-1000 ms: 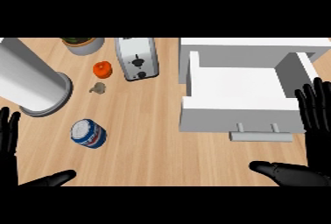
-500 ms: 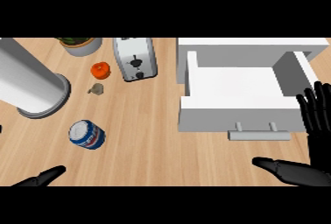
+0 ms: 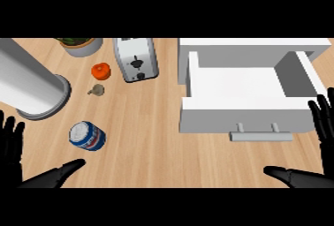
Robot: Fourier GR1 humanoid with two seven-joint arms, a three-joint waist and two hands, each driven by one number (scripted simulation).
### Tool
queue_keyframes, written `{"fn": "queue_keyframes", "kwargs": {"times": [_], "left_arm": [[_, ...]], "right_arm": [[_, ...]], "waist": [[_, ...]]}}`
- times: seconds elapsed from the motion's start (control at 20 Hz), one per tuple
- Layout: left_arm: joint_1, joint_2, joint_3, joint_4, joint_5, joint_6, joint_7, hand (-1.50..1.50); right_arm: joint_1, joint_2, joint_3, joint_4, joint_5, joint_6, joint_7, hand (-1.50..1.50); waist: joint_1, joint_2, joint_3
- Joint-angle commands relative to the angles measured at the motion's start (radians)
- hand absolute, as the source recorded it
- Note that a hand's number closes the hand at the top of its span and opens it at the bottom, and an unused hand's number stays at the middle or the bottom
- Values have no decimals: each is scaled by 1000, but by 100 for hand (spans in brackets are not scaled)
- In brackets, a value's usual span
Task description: Pick up the can, place it into the drawer and close the drawer
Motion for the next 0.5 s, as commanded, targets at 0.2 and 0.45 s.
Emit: {"fn": "queue_keyframes", "kwargs": {"times": [0.2, 0.45], "left_arm": [[-1, 2, 10, 133, 20, 9, -66, -150], [60, -9, -75, 284, 43, 89, -254, -150]], "right_arm": [[31, -1, -50, 5, -30, 41, -41, -150], [34, -53, -121, -42, -79, 74, 8, -150]], "waist": [[0, 0, 0], [0, -1, 0]]}}
